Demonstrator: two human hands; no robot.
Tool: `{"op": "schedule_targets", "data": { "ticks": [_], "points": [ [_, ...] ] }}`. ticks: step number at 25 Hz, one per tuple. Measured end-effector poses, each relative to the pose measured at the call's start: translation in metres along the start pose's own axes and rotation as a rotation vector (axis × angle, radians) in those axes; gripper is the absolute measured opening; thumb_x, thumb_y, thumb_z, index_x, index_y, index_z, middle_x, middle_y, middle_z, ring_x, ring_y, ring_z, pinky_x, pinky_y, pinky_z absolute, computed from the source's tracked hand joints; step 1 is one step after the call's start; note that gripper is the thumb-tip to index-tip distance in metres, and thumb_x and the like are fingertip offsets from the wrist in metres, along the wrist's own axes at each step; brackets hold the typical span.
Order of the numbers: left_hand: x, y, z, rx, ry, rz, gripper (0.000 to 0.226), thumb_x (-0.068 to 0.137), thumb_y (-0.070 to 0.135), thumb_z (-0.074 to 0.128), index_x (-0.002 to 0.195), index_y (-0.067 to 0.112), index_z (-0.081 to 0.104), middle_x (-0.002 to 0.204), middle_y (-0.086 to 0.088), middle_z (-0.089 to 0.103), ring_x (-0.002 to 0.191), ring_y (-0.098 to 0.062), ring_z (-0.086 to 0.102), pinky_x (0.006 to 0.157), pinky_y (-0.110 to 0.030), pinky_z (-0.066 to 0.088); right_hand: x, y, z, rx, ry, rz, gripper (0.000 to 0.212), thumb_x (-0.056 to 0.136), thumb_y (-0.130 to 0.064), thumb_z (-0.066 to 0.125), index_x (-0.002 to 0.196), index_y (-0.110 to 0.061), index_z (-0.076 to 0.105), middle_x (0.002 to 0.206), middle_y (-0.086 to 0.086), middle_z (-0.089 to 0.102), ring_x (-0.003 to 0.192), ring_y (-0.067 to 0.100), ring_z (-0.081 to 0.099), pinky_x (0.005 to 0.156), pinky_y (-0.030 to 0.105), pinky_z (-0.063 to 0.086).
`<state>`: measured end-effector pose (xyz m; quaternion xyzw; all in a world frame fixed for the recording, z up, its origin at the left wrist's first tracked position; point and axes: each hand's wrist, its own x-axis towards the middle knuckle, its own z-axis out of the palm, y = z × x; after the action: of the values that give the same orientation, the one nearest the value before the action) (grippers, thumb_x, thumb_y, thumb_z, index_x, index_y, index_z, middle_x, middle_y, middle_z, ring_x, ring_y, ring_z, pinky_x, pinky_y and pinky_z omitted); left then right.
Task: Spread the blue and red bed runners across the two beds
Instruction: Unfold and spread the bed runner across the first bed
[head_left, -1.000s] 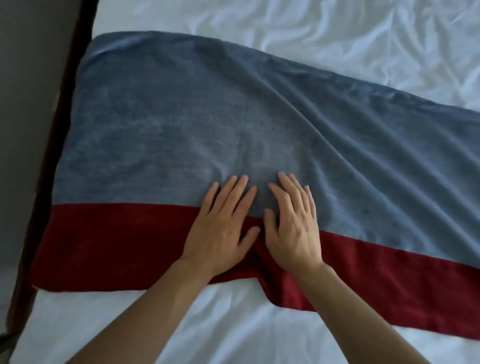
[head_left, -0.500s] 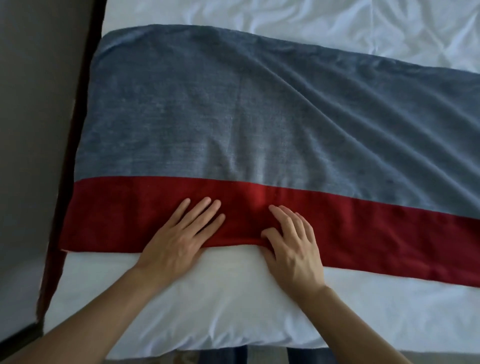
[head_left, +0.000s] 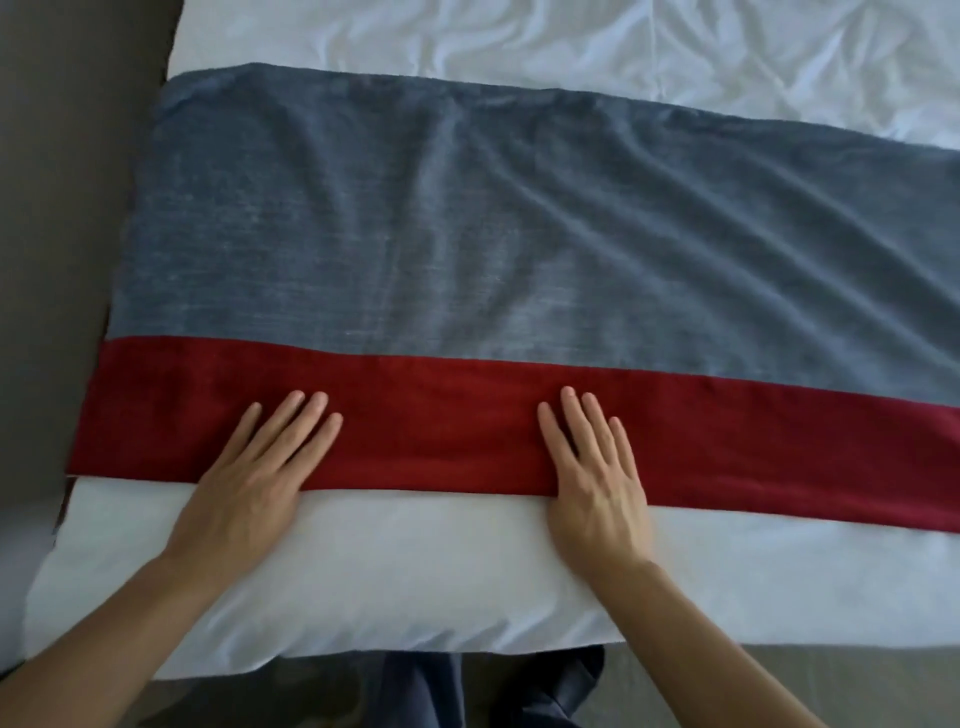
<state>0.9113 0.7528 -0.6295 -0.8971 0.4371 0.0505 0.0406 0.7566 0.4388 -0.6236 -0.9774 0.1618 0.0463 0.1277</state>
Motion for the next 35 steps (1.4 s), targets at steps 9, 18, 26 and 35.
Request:
{"op": "schedule_targets", "data": {
  "ticks": [9, 18, 26, 35],
  "points": [
    [0.1, 0.2, -0.025, -0.143, -0.001, -0.035, 0.096, 0.071, 0.006, 0.069, 0.156, 0.012, 0.024, 0.164, -0.008, 0.017, 0.152, -0.024, 0.012, 0.121, -0.048, 0.021, -0.052, 0.15, -0.026, -0.005, 0.024, 0.148, 0.083, 0.076, 0.0, 0.042, 0.156, -0.016, 0.031, 0.164, 0.009, 0.023, 0.153, 0.029, 0.013, 0.124, 0.05, 0.015],
    [0.134, 0.283, -0.046, -0.058, -0.06, -0.004, 0.093, 0.068, 0.002, 0.05, 0.156, 0.011, 0.021, 0.162, -0.012, 0.022, 0.15, -0.028, 0.021, 0.12, -0.049, 0.025, -0.065, 0.213, -0.041, -0.147, 0.075, 0.123, 0.069, 0.083, -0.006, 0.037, 0.152, -0.012, 0.038, 0.159, 0.012, 0.034, 0.15, 0.036, 0.023, 0.123, 0.056, 0.004],
    [0.156, 0.332, -0.032, -0.119, -0.085, 0.038, 0.078, 0.082, 0.004, 0.035, 0.157, 0.006, 0.012, 0.165, -0.01, 0.009, 0.153, -0.025, 0.007, 0.123, -0.049, 0.016, -0.089, 0.285, -0.053, -0.134, 0.022, 0.359, 0.073, 0.085, -0.003, 0.051, 0.154, -0.016, 0.033, 0.162, 0.004, 0.029, 0.151, 0.031, 0.02, 0.119, 0.061, 0.016],
    [0.22, 0.441, -0.032, -0.112, -0.028, 0.284, 0.071, 0.09, 0.012, 0.038, 0.156, 0.004, 0.015, 0.165, -0.011, 0.007, 0.153, -0.023, 0.004, 0.122, -0.049, 0.011, -0.094, 0.315, -0.056, -0.119, 0.064, 0.268, 0.062, 0.088, -0.01, 0.03, 0.149, -0.01, 0.043, 0.156, 0.007, 0.04, 0.147, 0.028, 0.033, 0.12, 0.055, 0.023]
  ]
}}
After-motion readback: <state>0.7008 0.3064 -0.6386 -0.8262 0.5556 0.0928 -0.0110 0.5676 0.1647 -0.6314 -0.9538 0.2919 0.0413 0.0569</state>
